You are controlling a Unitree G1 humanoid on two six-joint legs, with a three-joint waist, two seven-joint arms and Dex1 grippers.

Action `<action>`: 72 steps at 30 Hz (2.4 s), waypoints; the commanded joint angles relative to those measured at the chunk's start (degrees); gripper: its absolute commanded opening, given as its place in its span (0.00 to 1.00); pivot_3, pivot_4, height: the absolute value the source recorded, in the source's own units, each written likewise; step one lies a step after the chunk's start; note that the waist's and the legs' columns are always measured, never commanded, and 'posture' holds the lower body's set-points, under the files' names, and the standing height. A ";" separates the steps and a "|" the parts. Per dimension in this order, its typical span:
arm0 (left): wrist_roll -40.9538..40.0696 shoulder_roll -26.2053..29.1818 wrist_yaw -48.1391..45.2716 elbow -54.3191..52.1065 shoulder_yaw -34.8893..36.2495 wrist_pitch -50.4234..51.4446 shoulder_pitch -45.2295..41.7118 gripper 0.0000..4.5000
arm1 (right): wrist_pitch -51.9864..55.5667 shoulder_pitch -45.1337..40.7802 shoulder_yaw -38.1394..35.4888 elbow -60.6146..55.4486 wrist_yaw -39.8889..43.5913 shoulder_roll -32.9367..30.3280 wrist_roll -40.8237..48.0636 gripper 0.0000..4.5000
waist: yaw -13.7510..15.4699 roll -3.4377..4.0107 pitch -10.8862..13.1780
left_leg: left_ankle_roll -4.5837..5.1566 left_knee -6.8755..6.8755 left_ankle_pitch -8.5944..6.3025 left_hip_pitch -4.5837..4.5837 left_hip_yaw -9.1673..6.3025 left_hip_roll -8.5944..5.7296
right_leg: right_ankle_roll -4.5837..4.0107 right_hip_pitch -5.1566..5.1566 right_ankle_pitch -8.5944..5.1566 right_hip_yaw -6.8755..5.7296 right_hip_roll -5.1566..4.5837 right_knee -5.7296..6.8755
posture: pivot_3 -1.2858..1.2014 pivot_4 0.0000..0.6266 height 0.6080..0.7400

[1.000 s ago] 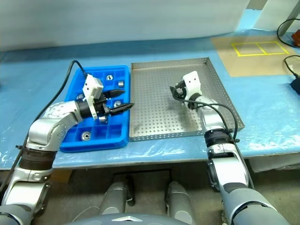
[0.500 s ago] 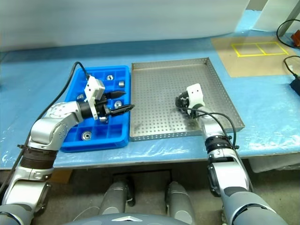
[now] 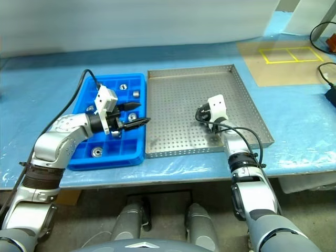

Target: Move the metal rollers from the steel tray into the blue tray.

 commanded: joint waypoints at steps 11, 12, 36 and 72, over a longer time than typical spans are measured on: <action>-4.04 9.70 -1.87 -14.92 6.55 3.13 10.14 0.90 | 8.73 -4.60 14.20 -27.06 21.99 5.65 2.23 0.37 | 0.51 0.01 0.01 | -0.01 -0.22 0.00 -0.03 -0.01 0.08 | -0.04 -0.13 -0.03 -0.07 0.03 -0.05 | 0.55 0.24 1.00; -4.30 10.56 -1.72 -16.19 7.45 3.50 11.50 0.90 | 9.04 -4.80 15.18 -27.86 23.44 6.07 2.38 0.37 | 0.76 0.01 0.01 | -0.02 -0.26 0.01 -0.02 -0.02 0.08 | -0.07 -0.12 -0.05 -0.10 0.03 -0.07 | 0.56 0.24 1.00; -9.56 11.18 10.64 -33.99 20.14 9.09 33.38 0.90 | 22.51 -2.24 25.19 -33.14 43.66 2.53 3.65 0.37 | 8.98 -0.02 0.01 | -0.11 -0.36 0.03 0.00 -0.10 0.05 | 0.00 -0.13 -0.09 -0.09 -0.01 -0.11 | 0.65 0.24 1.00; 3.93 -4.51 6.55 8.82 2.44 -7.46 -3.30 0.90 | 31.52 11.91 2.25 -55.00 15.78 -10.66 7.08 0.82 | 1.54 -0.13 -0.09 | -0.43 -0.20 0.26 0.10 -0.07 -0.05 | 0.14 0.02 0.05 0.04 0.02 -0.01 | 0.45 0.24 1.00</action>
